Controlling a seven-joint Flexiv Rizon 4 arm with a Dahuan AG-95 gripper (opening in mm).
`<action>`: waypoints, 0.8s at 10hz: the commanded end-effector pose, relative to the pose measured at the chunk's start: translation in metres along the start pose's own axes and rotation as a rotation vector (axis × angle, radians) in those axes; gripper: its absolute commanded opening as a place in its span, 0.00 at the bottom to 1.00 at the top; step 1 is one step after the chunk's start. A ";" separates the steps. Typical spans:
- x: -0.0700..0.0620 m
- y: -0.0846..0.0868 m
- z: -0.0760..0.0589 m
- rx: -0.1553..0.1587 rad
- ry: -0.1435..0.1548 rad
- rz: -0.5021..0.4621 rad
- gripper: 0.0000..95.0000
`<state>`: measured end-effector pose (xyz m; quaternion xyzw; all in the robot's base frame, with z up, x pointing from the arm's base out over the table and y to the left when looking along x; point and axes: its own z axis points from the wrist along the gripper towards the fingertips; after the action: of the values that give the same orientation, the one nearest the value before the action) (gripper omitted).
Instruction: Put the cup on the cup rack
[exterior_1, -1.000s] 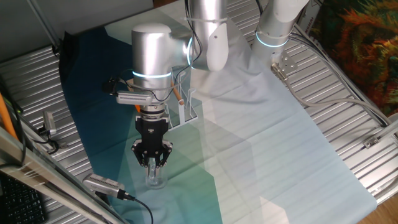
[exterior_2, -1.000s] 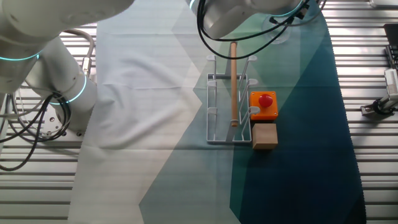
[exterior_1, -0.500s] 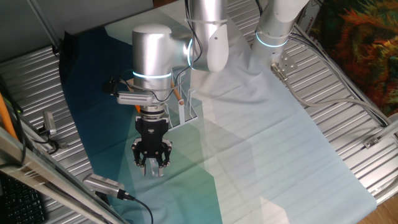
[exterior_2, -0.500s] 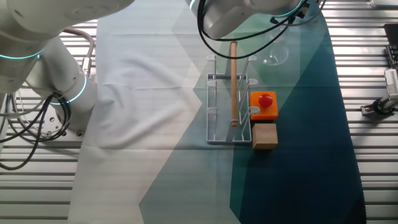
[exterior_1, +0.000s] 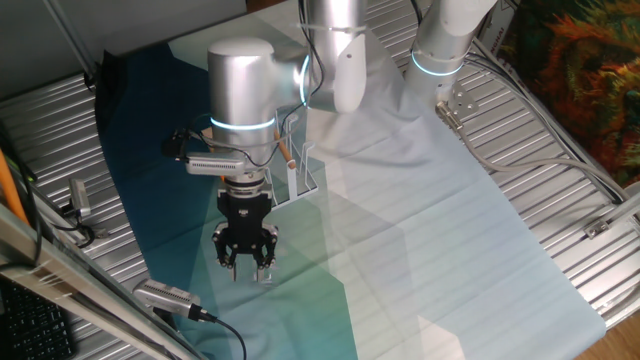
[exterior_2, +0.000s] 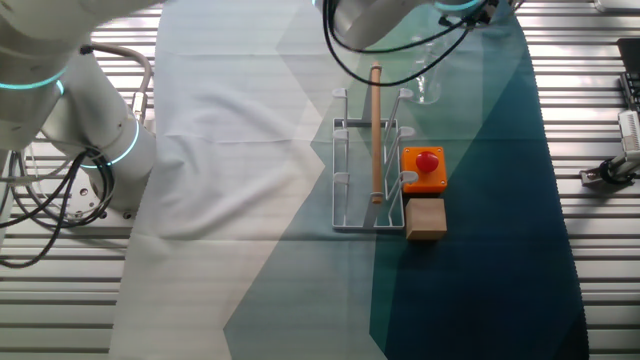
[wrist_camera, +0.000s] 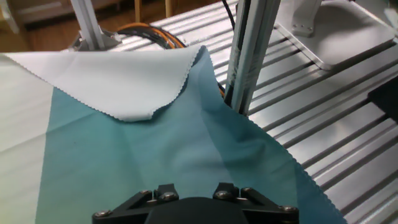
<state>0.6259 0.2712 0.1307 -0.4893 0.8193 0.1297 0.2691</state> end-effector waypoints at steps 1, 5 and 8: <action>0.000 -0.001 0.004 0.007 -0.007 0.005 0.40; 0.000 0.000 0.003 0.058 0.124 0.072 0.40; 0.002 0.004 -0.004 0.129 0.253 0.180 0.40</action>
<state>0.6130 0.2778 0.1345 -0.4491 0.8658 0.0902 0.2013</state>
